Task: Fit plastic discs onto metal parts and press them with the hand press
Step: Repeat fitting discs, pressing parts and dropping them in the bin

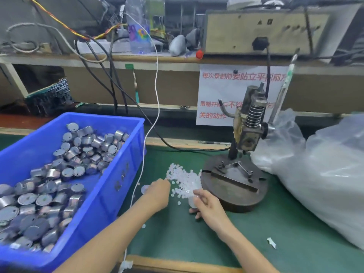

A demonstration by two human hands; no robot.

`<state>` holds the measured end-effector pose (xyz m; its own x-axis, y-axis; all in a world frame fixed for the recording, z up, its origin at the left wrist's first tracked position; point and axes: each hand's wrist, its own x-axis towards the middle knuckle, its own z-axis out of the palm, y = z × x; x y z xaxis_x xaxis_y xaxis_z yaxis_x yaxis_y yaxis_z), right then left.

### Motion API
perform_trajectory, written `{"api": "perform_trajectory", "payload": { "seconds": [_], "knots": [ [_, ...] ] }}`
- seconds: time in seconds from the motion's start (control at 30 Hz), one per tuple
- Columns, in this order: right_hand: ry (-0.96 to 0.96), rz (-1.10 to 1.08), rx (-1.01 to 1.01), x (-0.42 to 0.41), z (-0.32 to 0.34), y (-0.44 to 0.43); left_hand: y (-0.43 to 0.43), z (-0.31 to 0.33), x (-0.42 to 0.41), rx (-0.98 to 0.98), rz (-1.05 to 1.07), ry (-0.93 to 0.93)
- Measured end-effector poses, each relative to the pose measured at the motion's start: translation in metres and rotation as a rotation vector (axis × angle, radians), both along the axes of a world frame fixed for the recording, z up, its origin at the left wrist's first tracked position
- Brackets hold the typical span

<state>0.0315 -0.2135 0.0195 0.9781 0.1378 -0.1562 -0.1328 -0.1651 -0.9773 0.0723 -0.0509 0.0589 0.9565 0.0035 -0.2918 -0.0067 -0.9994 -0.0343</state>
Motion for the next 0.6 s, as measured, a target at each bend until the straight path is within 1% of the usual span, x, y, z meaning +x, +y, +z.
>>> {"api": "perform_trajectory", "payload": {
  "seconds": [0.07, 0.1, 0.2, 0.27, 0.37, 0.4, 0.47, 0.53, 0.6],
  "knots": [
    [-0.06, -0.002, -0.058, -0.001, -0.005, 0.0, 0.001, -0.003, -0.004, -0.025, -0.024, 0.006],
    [-0.099, 0.0, -0.105, 0.0, -0.008, 0.0, 0.002, -0.005, -0.006, -0.07, -0.043, 0.01],
    [-0.199, -0.018, -0.201, 0.002, -0.014, 0.0, 0.003, -0.017, -0.015, -0.363, -0.059, -0.002],
    [-0.232, -0.042, -0.193, 0.003, -0.014, -0.001, 0.001, -0.025, -0.027, -0.503, -0.046, -0.102],
    [-0.212, -0.021, -0.09, 0.001, -0.013, -0.002, -0.003, -0.036, -0.042, -0.672, -0.084, -0.361],
    [-0.213, -0.009, -0.073, 0.0, -0.013, -0.003, -0.004, -0.04, -0.046, -0.723, -0.11, -0.393],
    [-0.236, 0.01, -0.085, -0.005, -0.016, -0.004, -0.007, -0.048, -0.051, -0.756, -0.148, -0.401],
    [-0.281, 0.02, -0.131, -0.009, -0.019, -0.004, -0.008, -0.055, -0.053, -0.763, -0.121, -0.447],
    [-0.367, 0.025, -0.208, -0.011, -0.02, -0.004, -0.006, -0.059, -0.054, -0.796, -0.101, -0.504]
  ]
}}
